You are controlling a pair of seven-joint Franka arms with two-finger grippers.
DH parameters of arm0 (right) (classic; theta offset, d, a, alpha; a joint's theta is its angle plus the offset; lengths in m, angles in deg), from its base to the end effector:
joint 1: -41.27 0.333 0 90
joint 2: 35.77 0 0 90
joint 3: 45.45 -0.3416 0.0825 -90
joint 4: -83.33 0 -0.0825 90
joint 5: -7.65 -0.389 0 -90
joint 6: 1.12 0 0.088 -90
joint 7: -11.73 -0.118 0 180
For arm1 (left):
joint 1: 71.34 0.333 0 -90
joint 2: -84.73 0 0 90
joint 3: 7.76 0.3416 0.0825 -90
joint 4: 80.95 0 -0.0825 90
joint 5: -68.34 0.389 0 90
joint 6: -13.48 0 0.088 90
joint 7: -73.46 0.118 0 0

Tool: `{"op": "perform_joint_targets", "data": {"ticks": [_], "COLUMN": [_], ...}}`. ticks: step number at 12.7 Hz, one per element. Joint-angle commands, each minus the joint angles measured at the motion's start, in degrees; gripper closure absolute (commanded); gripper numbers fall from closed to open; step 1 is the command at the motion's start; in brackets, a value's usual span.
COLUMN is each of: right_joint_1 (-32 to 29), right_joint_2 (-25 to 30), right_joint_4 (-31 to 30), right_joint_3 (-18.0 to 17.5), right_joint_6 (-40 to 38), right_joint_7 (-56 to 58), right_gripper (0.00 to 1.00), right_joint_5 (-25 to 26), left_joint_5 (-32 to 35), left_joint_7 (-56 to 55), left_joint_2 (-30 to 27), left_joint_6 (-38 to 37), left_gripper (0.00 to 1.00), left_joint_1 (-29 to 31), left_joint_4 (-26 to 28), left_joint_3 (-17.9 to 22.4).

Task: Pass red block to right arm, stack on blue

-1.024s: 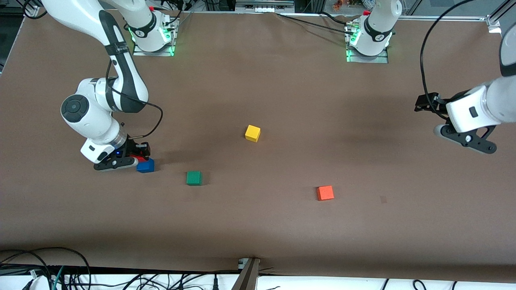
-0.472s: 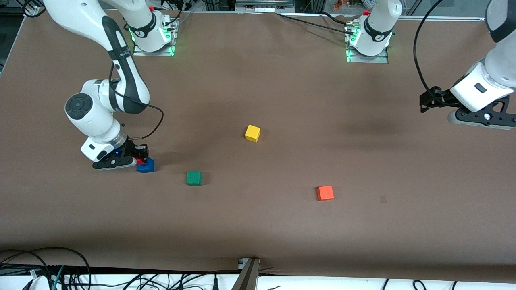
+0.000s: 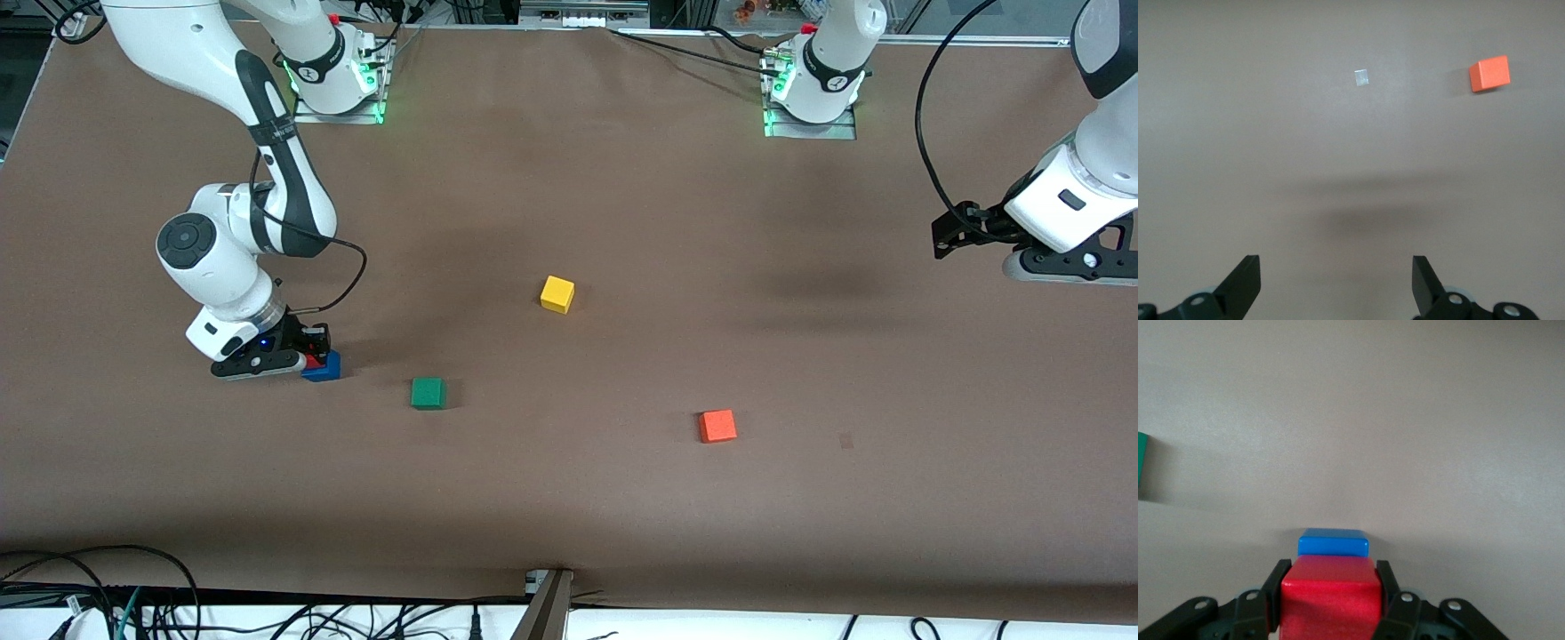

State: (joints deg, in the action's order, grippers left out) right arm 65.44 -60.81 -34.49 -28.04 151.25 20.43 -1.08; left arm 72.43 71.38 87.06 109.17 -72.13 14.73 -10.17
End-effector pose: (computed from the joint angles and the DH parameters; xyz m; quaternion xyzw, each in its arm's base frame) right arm 0.6228 0.0776 0.2575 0.9912 0.0896 0.0952 0.0221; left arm 0.5758 -0.0240 0.5773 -0.9991 0.0140 0.0186 0.0355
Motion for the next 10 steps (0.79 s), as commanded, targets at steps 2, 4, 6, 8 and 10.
{"op": "perform_joint_targets", "data": {"ticks": [2, 4, 6, 8, 10], "right_joint_1": [0.4, 0.4, 0.4, 0.4, 0.4], "right_joint_2": [-0.2, -0.4, -0.5, -0.5, -0.5], "right_joint_4": [-0.7, -0.6, -0.7, -0.6, -0.6], "right_joint_3": [0.2, 0.1, 0.2, 0.1, 0.1], "right_joint_6": [2.0, 2.1, 2.1, 2.1, 2.1], "right_joint_7": [-1.1, -1.2, -1.2, -1.2, -1.2], "right_gripper": [1.0, 1.0, 1.0, 1.0, 1.0], "right_joint_5": [1.1, 1.1, 1.1, 1.1, 1.1], "left_joint_5": [-0.7, -1.1, -3.5, -3.5, -3.5], "left_joint_7": [-4.2, -4.2, -4.2, -4.0, -4.0], "left_joint_2": [-3.0, -2.9, -2.9, -2.9, -2.9], "left_joint_6": [1.8, 1.8, 1.8, 1.6, 1.6], "left_gripper": [0.0, 0.0, 0.0, 0.0, 0.0], "left_joint_1": [-0.5, -0.4, -0.3, -0.3, -0.3], "left_joint_4": [3.4, 3.2, 3.2, 3.1, 3.1], "left_joint_3": [0.4, 0.3, 0.3, 0.2, 0.1]}}
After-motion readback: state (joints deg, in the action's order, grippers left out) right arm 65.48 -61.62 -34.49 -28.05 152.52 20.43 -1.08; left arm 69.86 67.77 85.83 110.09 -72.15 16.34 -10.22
